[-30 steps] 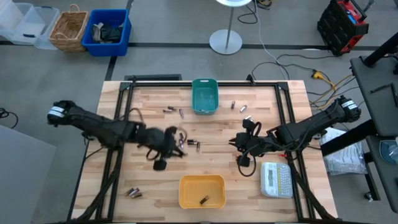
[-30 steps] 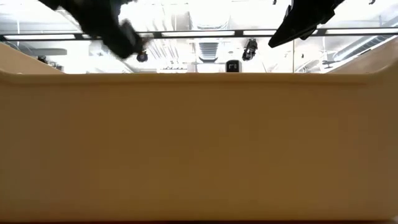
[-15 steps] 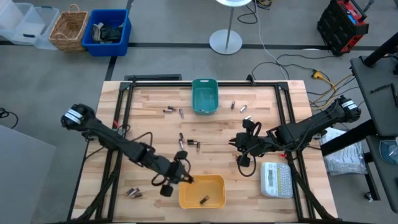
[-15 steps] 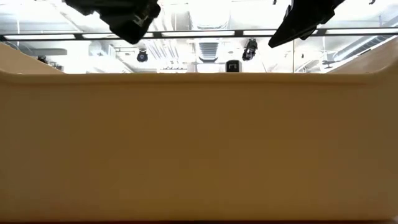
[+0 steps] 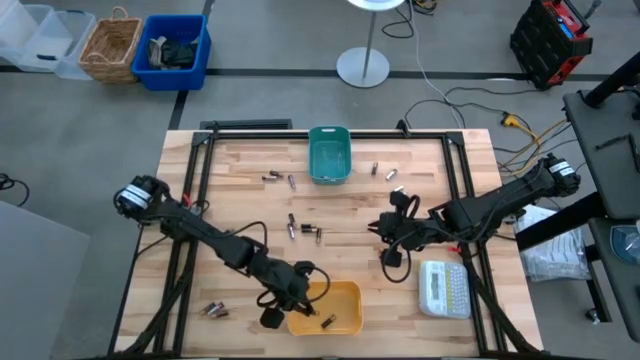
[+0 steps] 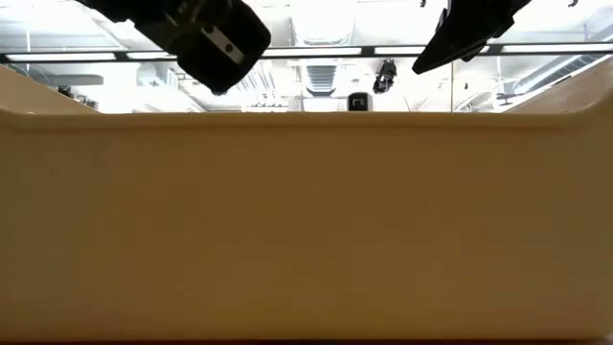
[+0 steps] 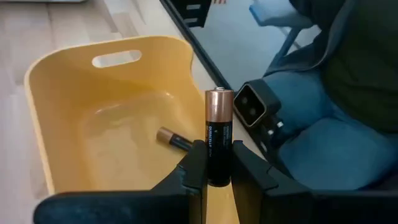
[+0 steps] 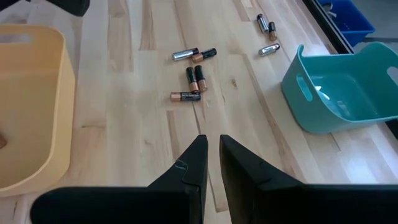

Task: Sort batteries
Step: Put the black battery into the yellow bin, then put the silver battery into the light green bin

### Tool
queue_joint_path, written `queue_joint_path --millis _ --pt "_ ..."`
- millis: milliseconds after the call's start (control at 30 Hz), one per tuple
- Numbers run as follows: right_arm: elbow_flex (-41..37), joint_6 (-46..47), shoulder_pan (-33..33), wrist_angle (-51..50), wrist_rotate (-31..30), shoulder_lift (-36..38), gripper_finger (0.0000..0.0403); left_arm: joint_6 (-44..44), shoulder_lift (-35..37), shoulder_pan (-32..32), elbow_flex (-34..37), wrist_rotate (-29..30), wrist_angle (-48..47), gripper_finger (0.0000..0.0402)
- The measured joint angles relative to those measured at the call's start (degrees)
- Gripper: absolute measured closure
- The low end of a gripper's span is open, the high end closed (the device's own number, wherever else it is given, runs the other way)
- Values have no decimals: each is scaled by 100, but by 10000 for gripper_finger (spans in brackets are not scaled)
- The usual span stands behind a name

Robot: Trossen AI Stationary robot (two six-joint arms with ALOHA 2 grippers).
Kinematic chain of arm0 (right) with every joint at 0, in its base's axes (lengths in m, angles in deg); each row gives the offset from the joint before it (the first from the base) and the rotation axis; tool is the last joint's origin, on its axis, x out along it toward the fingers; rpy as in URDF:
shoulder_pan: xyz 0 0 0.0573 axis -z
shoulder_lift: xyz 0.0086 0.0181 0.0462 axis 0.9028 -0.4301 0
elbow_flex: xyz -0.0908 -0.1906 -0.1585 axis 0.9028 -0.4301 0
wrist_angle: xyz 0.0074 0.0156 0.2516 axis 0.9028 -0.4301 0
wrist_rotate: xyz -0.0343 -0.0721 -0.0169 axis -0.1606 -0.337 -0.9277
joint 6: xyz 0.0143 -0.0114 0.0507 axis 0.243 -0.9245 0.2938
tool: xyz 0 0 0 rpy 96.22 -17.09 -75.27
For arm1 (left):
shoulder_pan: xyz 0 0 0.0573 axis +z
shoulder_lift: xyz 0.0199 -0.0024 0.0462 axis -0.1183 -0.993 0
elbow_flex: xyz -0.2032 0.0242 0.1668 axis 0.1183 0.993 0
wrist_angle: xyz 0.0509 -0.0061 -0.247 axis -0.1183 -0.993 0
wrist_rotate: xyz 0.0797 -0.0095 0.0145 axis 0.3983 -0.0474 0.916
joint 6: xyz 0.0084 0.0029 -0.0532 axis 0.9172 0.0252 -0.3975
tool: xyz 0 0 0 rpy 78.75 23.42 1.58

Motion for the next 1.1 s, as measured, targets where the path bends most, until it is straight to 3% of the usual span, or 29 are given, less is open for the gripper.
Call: queue_joint_path --millis 333,700,800,1100 --pt "-2 -18 26 -1 0 0 369 125 15 91 22 -117 -37 365" --pt "-2 -28 26 -1 0 0 369 144 51 121 29 -130 -108 290" --pt "-4 -53 26 -1 0 0 369 242 302 141 33 -28 -674 286" --pt "-4 -562 64 274 -265 0 369 1054 1865 671 99 1060 -2732 286"
